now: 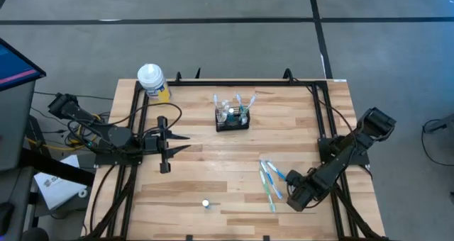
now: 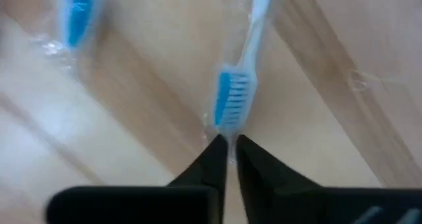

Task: Pick & Place toothbrushing station
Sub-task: Put the blue toothbrush into the black mesh organizer

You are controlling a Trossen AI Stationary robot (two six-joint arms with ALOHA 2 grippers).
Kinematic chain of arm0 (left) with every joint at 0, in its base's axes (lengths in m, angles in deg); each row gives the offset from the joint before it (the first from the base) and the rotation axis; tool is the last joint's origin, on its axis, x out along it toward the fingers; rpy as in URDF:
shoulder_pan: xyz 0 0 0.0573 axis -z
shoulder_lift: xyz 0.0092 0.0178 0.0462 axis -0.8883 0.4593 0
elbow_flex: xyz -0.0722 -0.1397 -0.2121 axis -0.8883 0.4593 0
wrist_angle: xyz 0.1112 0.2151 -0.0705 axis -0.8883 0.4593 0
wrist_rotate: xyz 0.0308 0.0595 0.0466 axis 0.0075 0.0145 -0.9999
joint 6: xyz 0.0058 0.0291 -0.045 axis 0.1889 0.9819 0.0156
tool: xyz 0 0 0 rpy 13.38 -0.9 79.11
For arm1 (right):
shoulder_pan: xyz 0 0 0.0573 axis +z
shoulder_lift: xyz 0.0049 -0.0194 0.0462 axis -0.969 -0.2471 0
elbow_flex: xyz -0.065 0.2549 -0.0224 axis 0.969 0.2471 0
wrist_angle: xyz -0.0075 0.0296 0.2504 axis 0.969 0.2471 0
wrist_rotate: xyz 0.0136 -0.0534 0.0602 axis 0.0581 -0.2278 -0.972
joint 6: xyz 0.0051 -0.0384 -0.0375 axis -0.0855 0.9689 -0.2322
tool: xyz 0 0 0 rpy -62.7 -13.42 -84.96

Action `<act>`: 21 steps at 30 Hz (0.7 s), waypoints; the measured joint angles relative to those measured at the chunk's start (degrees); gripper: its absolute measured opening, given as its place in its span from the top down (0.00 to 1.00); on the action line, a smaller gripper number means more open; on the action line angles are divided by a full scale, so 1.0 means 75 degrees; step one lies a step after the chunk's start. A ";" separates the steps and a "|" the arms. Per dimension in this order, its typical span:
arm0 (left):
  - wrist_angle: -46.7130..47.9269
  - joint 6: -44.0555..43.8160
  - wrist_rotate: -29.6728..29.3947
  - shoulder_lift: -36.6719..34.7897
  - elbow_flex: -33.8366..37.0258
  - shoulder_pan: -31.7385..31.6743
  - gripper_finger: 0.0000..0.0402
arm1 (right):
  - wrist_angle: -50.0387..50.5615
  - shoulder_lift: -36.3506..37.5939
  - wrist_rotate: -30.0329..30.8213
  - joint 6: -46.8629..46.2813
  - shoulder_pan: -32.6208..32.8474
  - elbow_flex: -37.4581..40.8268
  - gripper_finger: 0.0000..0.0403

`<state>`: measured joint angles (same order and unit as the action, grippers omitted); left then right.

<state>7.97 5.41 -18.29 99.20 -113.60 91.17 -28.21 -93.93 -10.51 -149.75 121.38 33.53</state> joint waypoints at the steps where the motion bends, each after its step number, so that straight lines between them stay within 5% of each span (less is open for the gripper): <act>1: -0.0003 -0.0003 0.0000 0.0000 0.0000 0.0000 0.77 | 0.0040 0.0078 0.0000 -0.0026 -0.0011 -0.0007 0.98; 15: -0.0001 -0.0001 -0.0031 0.0006 0.0000 0.0002 0.77 | 0.0830 0.1054 -0.0140 0.0453 -0.0583 -0.0352 1.00; 21: -0.0012 -0.0001 0.0596 0.0009 0.0000 0.0000 0.77 | 0.1306 0.1338 -0.0064 0.1394 -0.1081 -0.1174 1.00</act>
<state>7.88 5.40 -13.82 99.27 -113.60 91.17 -18.42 -83.90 -10.99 -139.30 113.27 24.73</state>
